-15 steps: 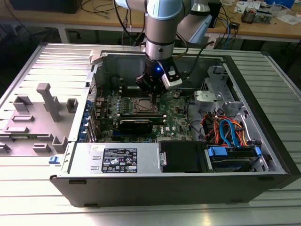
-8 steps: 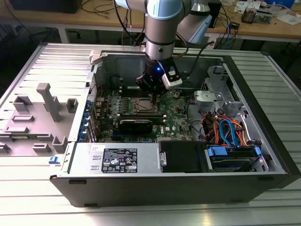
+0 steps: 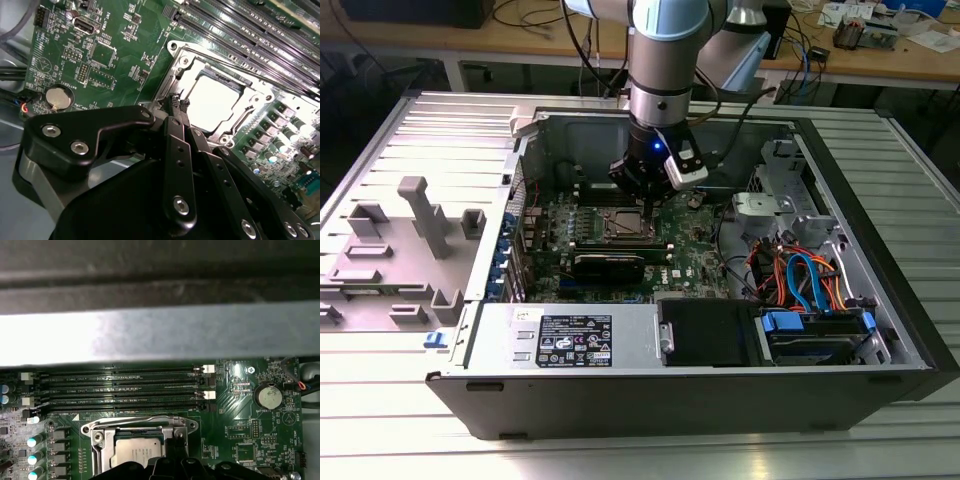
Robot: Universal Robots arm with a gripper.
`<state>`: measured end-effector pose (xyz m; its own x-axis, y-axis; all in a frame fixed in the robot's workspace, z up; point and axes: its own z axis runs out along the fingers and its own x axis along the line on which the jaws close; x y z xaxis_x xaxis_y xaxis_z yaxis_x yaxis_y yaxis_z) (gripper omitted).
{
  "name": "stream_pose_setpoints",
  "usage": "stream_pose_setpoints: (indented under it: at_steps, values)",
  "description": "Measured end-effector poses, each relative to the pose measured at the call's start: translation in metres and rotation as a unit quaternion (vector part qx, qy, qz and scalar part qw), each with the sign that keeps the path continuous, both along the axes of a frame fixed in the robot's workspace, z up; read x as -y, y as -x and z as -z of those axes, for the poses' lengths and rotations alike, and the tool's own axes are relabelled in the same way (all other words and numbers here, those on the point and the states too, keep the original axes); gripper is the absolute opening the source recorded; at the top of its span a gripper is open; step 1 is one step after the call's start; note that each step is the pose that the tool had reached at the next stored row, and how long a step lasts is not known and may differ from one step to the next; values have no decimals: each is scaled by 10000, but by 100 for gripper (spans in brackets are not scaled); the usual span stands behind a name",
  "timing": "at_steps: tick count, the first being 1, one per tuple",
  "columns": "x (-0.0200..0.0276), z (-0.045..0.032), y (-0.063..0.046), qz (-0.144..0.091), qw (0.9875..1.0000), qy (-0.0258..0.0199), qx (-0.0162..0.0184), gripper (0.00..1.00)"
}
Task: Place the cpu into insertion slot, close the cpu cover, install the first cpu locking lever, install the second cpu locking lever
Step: 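Install the second cpu locking lever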
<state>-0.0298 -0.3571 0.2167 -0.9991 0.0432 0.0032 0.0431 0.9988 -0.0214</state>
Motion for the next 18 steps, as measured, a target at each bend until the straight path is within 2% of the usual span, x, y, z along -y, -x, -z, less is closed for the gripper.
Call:
stream_pose_setpoints:
  at_steps: [3,12,18]
  values:
    - [24,-3,0,0,10000,1,0,11]
    - [215,-3,0,0,10000,0,0,11]
    - [242,-20,0,0,10000,0,0,11]
